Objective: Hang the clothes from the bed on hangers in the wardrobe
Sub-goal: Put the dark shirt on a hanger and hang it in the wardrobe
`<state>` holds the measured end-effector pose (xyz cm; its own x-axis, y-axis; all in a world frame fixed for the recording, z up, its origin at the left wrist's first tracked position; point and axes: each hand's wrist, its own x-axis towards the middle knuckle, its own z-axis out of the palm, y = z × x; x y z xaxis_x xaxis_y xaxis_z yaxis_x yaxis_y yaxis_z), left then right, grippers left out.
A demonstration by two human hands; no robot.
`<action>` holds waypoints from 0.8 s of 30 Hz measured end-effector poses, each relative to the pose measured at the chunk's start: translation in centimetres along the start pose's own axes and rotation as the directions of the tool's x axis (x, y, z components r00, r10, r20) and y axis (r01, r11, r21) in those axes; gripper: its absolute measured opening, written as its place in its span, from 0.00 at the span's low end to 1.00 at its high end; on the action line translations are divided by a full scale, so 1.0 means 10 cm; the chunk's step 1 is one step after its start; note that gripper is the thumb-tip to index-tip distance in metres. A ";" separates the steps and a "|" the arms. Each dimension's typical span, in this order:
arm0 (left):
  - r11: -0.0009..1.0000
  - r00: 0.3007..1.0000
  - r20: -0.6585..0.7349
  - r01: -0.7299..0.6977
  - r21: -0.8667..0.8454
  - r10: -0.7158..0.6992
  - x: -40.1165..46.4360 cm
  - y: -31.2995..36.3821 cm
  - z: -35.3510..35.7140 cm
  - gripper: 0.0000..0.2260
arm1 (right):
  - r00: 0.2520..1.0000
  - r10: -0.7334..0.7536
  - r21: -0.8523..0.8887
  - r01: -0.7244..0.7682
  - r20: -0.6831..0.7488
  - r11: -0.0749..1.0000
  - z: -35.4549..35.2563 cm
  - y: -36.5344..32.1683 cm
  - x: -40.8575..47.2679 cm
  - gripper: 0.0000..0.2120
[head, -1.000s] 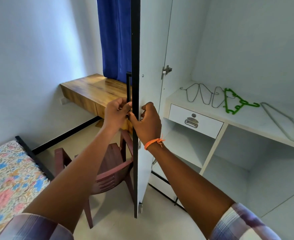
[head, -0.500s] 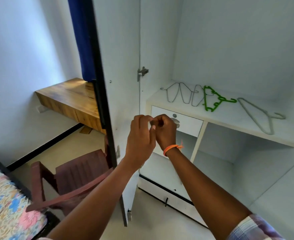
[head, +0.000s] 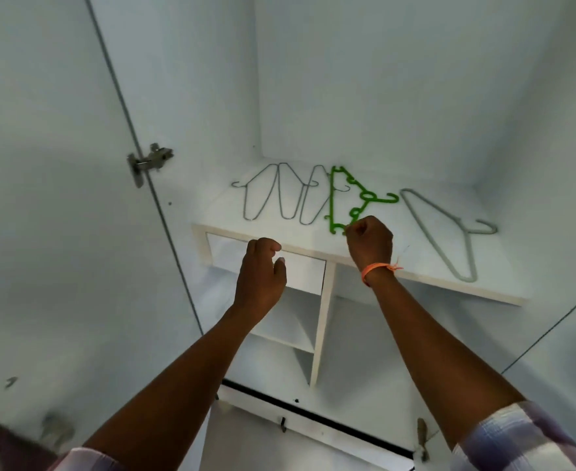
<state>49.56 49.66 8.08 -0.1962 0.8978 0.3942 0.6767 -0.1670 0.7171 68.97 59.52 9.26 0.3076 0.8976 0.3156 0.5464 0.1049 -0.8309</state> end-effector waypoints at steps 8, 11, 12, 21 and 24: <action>0.988 0.990 0.127 0.050 0.144 -0.069 0.90 0.15 1.05 0.12 | 0.951 0.188 -0.261 -0.121 0.247 0.958 0.04 0.58 0.94 0.24; 0.943 0.991 0.124 0.015 0.332 -0.059 1.14 0.25 1.35 0.16 | 0.930 0.131 -0.436 0.035 0.345 0.899 0.15 0.61 1.02 0.31; 0.918 0.988 0.140 0.009 0.396 -0.071 1.22 0.27 1.44 0.18 | 0.913 0.073 -0.504 0.153 0.401 0.850 0.18 0.62 1.02 0.30; 0.893 0.949 0.261 0.045 0.448 -0.178 1.57 0.35 1.82 0.14 | 0.943 -0.087 -0.438 0.229 0.320 0.869 0.27 0.71 1.04 0.12; 0.924 0.927 0.241 0.201 0.326 -0.287 1.65 0.42 1.82 0.11 | 0.969 0.055 -0.324 0.027 0.242 0.946 0.28 0.64 1.10 0.13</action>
<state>62.06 71.18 7.15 -0.2046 0.9786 0.0214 0.8174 0.1588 0.5538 73.69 71.27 6.09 0.1396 0.9789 0.1493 0.7773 -0.0150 -0.6289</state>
